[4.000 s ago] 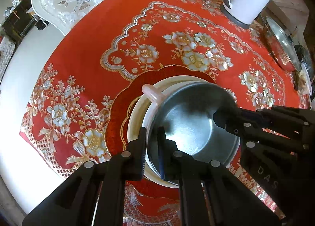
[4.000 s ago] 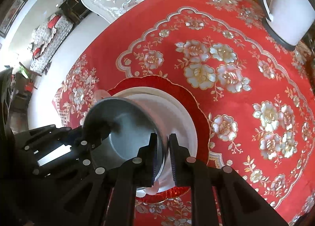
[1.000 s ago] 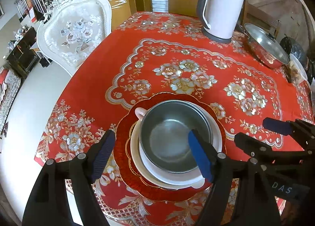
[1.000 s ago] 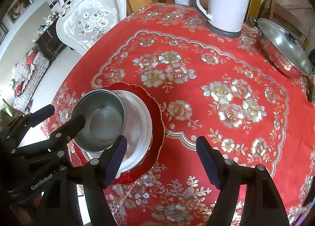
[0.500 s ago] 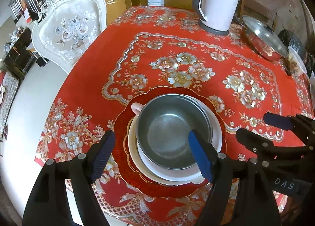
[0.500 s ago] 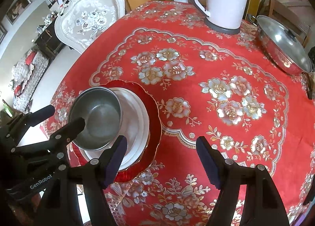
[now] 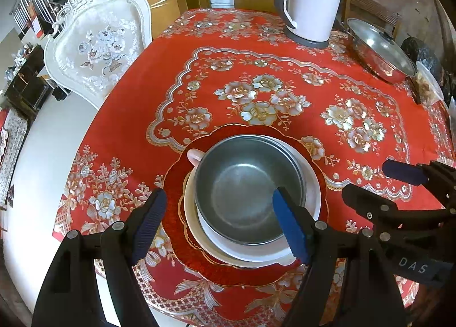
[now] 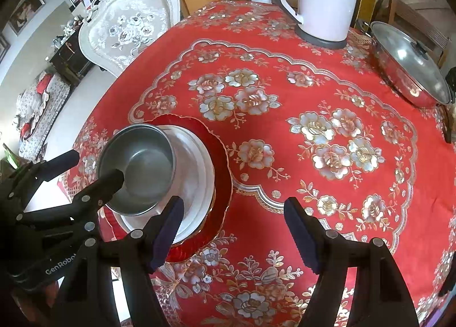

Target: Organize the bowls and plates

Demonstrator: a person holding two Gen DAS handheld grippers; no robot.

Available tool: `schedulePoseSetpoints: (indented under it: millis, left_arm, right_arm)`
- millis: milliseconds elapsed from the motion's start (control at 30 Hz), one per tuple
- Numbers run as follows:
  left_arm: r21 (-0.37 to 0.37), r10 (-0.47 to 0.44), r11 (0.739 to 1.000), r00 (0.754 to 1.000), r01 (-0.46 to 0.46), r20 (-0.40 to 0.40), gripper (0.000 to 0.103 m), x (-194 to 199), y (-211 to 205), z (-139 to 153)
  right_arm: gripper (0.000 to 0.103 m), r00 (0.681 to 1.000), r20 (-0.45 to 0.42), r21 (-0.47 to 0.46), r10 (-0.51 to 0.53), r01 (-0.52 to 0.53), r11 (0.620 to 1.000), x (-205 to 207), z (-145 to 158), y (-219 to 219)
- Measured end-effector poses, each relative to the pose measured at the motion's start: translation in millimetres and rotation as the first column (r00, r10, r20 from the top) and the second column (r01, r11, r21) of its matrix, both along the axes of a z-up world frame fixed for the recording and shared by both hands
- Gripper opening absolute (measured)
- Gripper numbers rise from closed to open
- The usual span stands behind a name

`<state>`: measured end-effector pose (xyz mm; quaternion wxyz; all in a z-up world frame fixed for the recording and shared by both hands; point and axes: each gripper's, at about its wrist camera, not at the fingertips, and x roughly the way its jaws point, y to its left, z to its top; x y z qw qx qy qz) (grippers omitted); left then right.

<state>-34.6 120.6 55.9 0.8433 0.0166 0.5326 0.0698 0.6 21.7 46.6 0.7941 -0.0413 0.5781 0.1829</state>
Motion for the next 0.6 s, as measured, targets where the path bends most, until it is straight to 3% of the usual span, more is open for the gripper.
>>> schedulePoseSetpoints:
  millis: [600]
  left_arm:
    - [-0.027, 0.000, 1.000, 1.000, 0.000, -0.008, 0.077, -4.7, 3.7, -2.9]
  right_arm:
    - [0.075, 1.000, 0.000, -0.018, 0.007, -0.007, 1.000, -1.3, -2.4, 3.5]
